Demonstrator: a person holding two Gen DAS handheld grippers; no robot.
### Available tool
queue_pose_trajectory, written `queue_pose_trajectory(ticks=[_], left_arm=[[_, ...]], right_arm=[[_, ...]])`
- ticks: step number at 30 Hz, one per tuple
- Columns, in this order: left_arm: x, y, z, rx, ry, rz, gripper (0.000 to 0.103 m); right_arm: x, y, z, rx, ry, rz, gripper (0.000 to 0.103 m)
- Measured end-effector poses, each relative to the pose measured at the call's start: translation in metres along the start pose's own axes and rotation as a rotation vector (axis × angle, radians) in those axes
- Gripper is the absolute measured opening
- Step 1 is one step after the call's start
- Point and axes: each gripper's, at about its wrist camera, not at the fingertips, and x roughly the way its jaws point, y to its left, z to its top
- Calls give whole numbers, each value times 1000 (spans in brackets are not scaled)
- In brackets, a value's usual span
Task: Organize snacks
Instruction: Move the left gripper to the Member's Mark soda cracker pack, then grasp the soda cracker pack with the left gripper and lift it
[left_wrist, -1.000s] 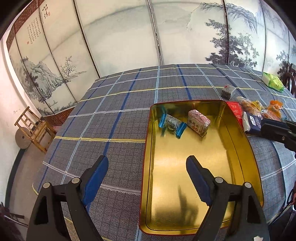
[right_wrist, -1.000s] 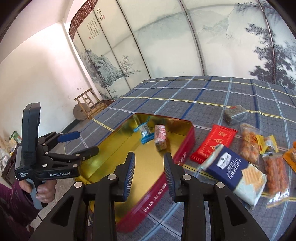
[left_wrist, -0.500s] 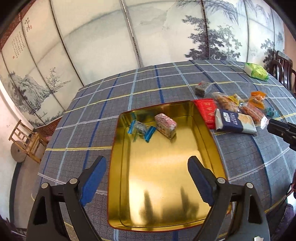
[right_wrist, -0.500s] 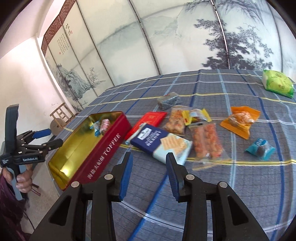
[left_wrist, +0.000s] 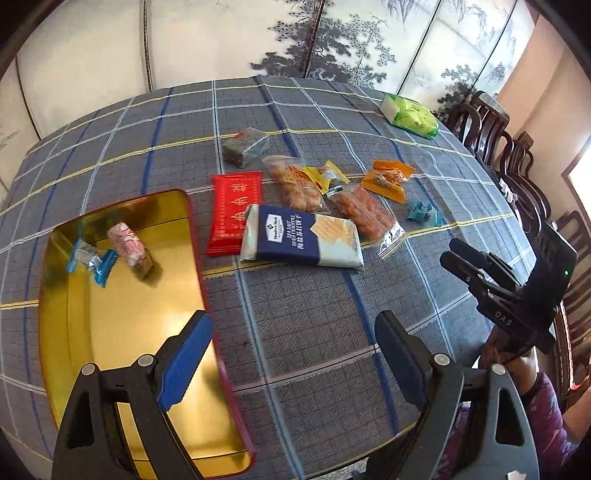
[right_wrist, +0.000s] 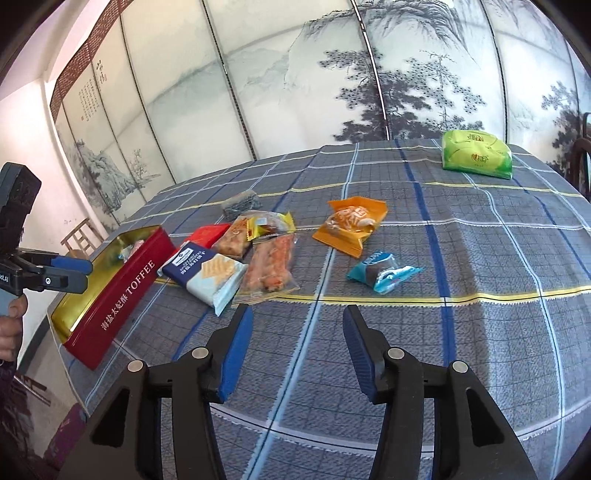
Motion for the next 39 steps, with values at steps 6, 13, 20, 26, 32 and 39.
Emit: queue_pose_trajectory(ticks=[6,13,20,26,32,39], left_arm=[[43,-2,26,-221,54,0,87],[91,13,55,-476,146,21,85],[120,16,79,-546,203,112,84],[133,0,88,-467,228,201,87],[134,-14,80,-338,208,249,86],[118,-16,65,-257,144,247,50]], right_arm=[[-5,-18,-1,55,-28,53,57],[-6,-19,-1,63,-46,111,61],[-10,-29,-2,104,-74,188,62],[-10,-34,-2,126,-86,230,66],[-10,-35,-3,142,-74,215,71],[2,-32,3,146,1,42,81]])
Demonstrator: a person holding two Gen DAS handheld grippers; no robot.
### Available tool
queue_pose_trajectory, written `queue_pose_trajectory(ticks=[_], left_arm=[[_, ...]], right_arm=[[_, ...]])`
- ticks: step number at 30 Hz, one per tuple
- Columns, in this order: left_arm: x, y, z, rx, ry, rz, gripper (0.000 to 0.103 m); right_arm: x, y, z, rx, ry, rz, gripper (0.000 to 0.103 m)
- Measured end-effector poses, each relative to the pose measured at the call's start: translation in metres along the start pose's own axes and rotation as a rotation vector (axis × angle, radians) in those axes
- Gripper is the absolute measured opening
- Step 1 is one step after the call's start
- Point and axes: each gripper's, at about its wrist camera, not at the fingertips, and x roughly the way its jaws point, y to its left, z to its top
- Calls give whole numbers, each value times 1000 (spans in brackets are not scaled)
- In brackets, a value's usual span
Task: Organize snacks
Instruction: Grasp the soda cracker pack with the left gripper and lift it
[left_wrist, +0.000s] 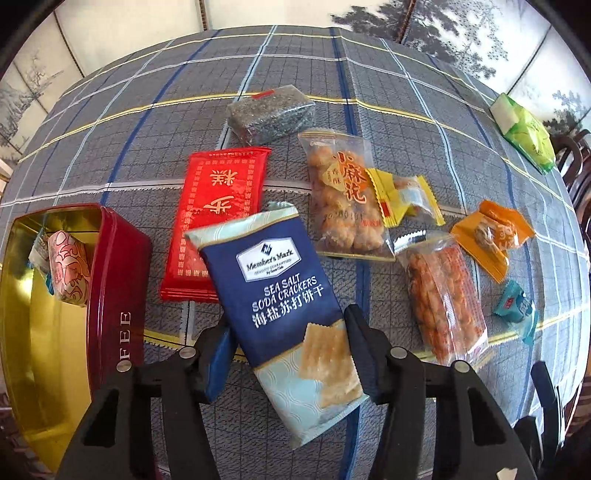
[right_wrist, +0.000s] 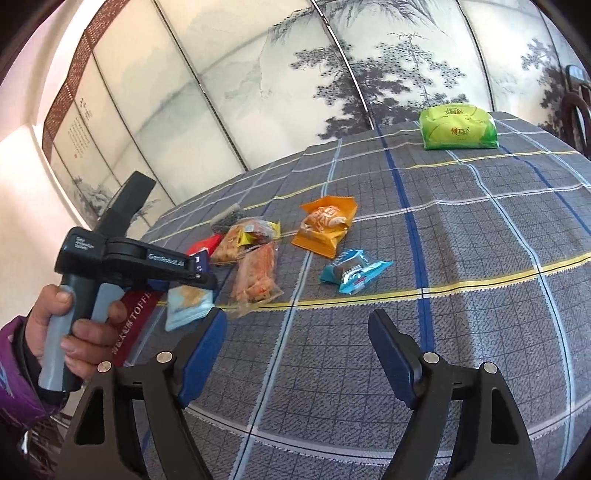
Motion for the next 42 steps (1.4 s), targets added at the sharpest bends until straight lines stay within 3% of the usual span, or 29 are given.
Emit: queue_pose_trajectory(ticks=[8,21,28,37,42], left_arm=[[-11,-1,-38,71,-38,-37,46],[-62,-7,-82,198,-161,-66,46],[-90,-7,-92,243,-223,-96,46],[-115,3,-103,272,-289,-119,46],[-125,13,-108,274,-316,-128,47]], right_arm=[[11,-1,4,5,53,-150,83],[17,8,2,-42,84,-271,84],[20,15,1,-75,93,-361,84],[19,43,-3,-218,46,-507,84],[21,53,-4,-250,45,-529,84]])
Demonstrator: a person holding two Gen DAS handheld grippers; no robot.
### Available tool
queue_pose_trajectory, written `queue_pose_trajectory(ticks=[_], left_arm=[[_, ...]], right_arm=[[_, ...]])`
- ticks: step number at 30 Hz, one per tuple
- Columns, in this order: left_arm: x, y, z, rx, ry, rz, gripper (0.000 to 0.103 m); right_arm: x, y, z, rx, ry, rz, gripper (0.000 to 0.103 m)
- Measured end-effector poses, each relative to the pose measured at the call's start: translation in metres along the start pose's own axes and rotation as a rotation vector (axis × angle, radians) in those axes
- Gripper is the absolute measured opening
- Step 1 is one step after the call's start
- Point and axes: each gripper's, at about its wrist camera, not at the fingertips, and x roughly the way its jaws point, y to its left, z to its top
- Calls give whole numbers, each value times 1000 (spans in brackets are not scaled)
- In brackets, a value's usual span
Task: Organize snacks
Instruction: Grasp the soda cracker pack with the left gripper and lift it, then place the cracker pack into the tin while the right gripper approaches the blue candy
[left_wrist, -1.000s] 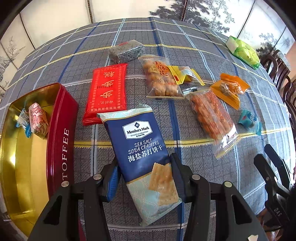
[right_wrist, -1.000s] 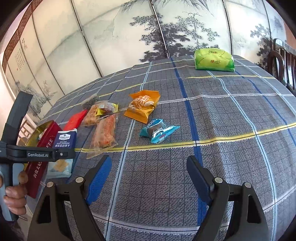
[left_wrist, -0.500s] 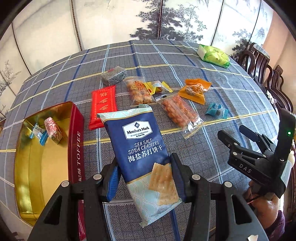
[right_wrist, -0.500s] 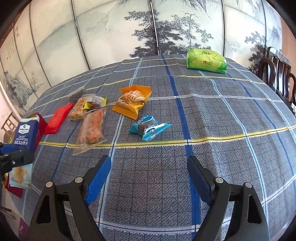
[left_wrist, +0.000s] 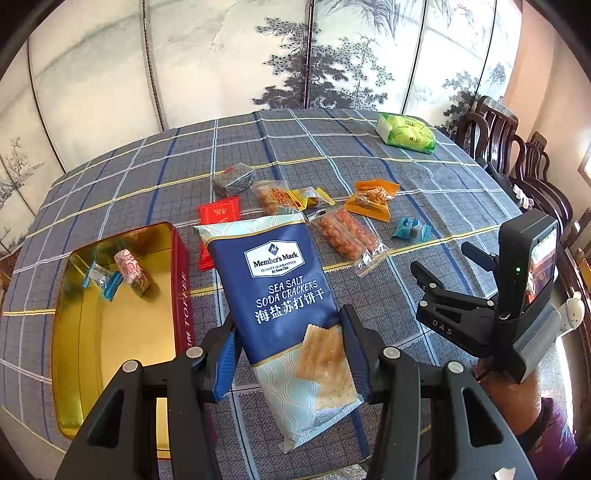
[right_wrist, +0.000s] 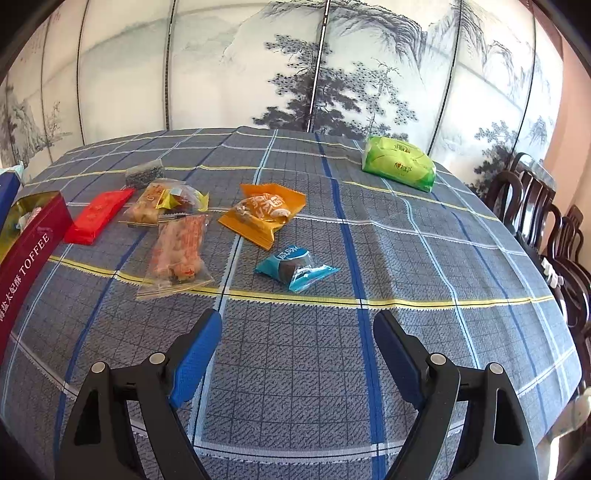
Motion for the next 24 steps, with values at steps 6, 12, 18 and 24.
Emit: queue_pose_trajectory(ticks=[6,12,18,24], left_arm=[[-13,14,-3,-17,-24,2,47],[-23,34,-7,-46,-45,21,47],[-34,56,-11,-73,-65,41,47],[-41,80,-16,-106,-78,68,47]], right_arm=[[-9,16,6,-60,-30,-34,84],[-15,30,10,-92,-37,-31,84],[-17,42,14,-115,-37,-27,84],[-19,50,17,-130,-31,-16,84]])
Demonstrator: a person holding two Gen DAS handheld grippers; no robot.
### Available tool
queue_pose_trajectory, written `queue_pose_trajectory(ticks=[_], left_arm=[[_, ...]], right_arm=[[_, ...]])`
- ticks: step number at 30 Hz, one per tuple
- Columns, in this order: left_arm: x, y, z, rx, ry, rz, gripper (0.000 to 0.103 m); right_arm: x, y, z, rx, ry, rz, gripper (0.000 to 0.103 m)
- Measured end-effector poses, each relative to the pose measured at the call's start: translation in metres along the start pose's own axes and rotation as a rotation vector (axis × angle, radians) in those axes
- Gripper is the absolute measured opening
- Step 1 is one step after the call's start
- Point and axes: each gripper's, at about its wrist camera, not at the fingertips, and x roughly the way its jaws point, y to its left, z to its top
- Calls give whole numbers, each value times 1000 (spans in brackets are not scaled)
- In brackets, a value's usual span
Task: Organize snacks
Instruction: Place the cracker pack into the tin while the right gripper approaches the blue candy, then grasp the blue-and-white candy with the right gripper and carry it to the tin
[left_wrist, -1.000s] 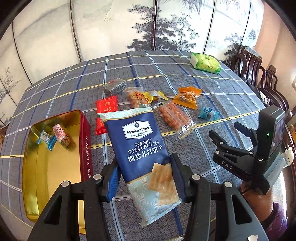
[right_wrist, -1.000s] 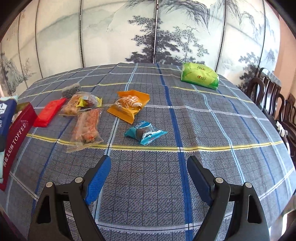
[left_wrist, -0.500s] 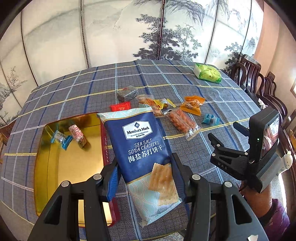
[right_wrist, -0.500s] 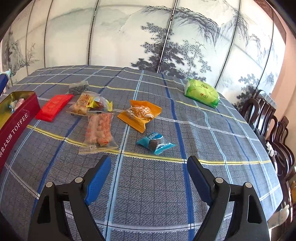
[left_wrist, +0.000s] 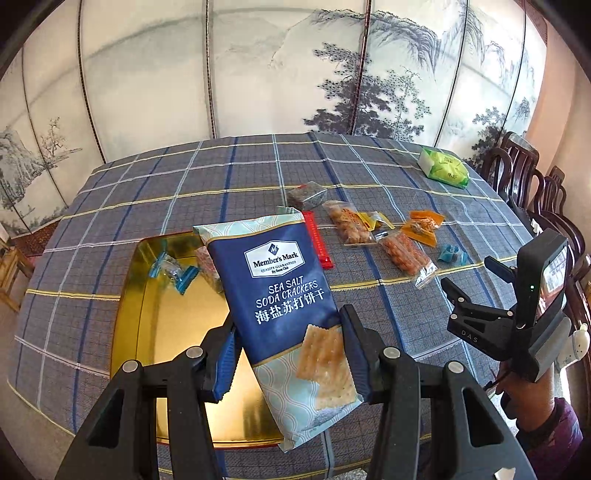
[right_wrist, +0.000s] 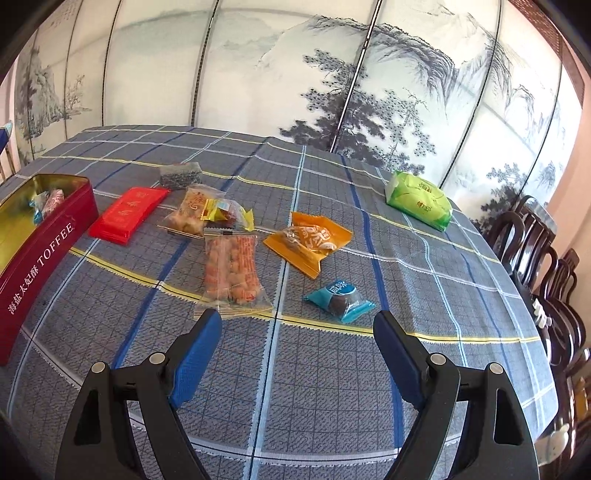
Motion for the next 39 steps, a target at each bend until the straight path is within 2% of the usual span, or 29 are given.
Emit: queue_pose_trajectory(ticks=[2,4,7,10,15,21,25,31,33,35,36,37,39], left_arm=[[0,9,-1,-11,2,9,44],[2,17,-2,-19,19,4,14],[9,32,-4,-71,51,9,13],[13,44,-3,-101,40,11,10],[15,54,-4,-115,40,13,9],[9,58,-6,-110,20,23,9],[8,57,-10,-109,27,18,9],[9,59,-16,-133,39,6,9],[8,61,-18,-142,37,6,9],[6,61,-20,-146,33,13,9],[5,61,-21,-146,34,14,10],[4,61,-21,-145,33,14,10],[2,62,-21,-141,24,31,14]], right_arm=[[2,-4,1,14,9,25,84],[6,-17,0,62,24,77,84],[17,-47,-5,153,57,189,83],[22,-70,-10,204,58,218,83],[30,-84,-6,221,67,238,83],[46,-86,7,168,74,250,83],[60,-83,14,107,99,272,78],[78,-76,22,3,149,285,64],[83,-73,23,-27,163,284,64],[90,-71,22,-45,191,303,56],[93,-69,21,-54,207,310,44],[96,-67,19,-71,225,310,39],[94,-67,17,-67,215,315,35]])
